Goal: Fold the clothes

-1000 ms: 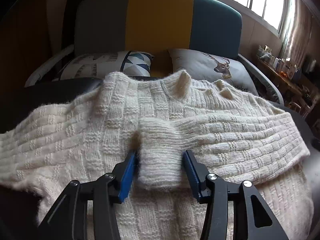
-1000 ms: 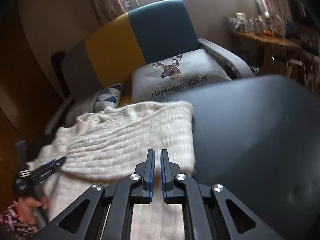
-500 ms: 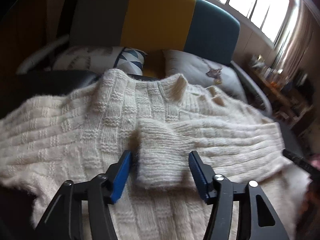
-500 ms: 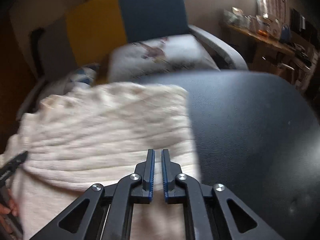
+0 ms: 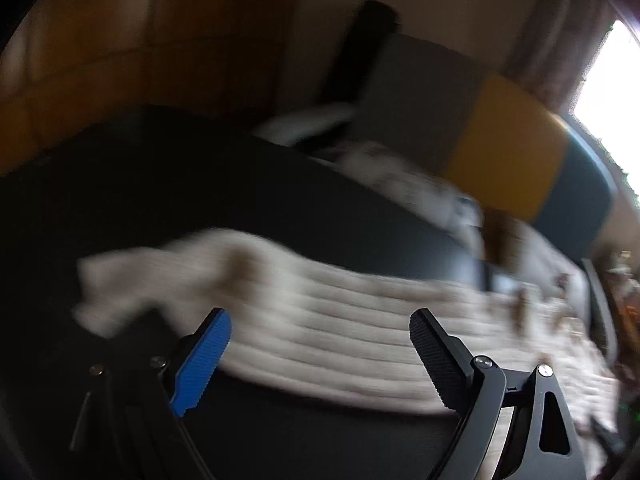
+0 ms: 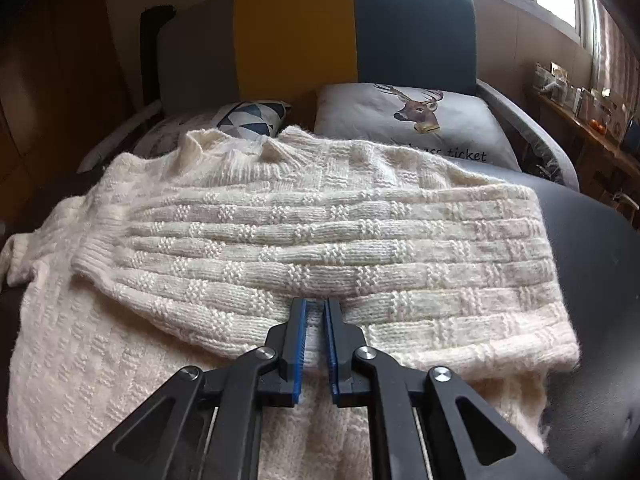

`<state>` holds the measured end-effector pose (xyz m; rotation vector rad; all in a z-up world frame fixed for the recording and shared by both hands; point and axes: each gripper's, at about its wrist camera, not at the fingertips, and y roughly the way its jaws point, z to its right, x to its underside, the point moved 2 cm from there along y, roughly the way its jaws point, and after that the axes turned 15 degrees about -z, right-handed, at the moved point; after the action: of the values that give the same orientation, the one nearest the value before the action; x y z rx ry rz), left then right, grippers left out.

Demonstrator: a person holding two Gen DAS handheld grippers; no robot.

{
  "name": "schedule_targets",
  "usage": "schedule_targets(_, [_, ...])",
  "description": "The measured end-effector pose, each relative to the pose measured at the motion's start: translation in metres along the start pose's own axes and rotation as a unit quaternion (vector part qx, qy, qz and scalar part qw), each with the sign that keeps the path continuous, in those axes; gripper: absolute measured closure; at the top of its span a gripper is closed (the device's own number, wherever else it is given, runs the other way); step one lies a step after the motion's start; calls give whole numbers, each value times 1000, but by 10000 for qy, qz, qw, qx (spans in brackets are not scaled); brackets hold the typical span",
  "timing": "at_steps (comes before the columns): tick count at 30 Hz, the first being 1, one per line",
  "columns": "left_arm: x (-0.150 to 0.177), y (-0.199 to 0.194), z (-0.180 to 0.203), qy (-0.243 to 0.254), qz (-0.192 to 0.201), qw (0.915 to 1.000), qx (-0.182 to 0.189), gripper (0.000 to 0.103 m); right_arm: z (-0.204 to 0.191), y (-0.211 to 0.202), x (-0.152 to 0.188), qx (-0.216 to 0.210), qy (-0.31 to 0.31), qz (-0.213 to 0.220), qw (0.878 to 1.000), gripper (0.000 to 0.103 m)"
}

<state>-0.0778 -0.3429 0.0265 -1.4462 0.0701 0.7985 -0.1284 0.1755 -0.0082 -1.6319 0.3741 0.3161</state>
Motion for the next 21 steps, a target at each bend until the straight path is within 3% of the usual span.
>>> schedule_targets(2, [-3, -4, -30, 116, 110, 9992, -370, 3, 1, 0, 1, 20, 0, 19, 10000, 95])
schedule_targets(6, [2, 1, -59, 1067, 152, 9878, -1126, 0, -6, 2, -1, 172, -65, 41, 9998, 95])
schedule_targets(11, [19, 20, -58, 2367, 5, 9576, -1643, 0, -6, 5, -3, 172, -55, 52, 9998, 95])
schedule_targets(12, [20, 24, -59, 2461, 6, 9548, -1664, 0, -6, 4, -3, 148, -42, 51, 9999, 95])
schedule_targets(16, [19, 39, -68, 2506, -95, 9512, -1800, 0, -5, 3, -3, 110, -25, 52, 9999, 95])
schedule_targets(19, [16, 49, -74, 2376, -279, 9560, -1699, 0, -5, 3, -3, 118, -28, 53, 9999, 95])
schedule_targets(21, [16, 55, -77, 2310, -433, 9600, -1519, 14, -5, 3, -3, 120, -26, 55, 9999, 95])
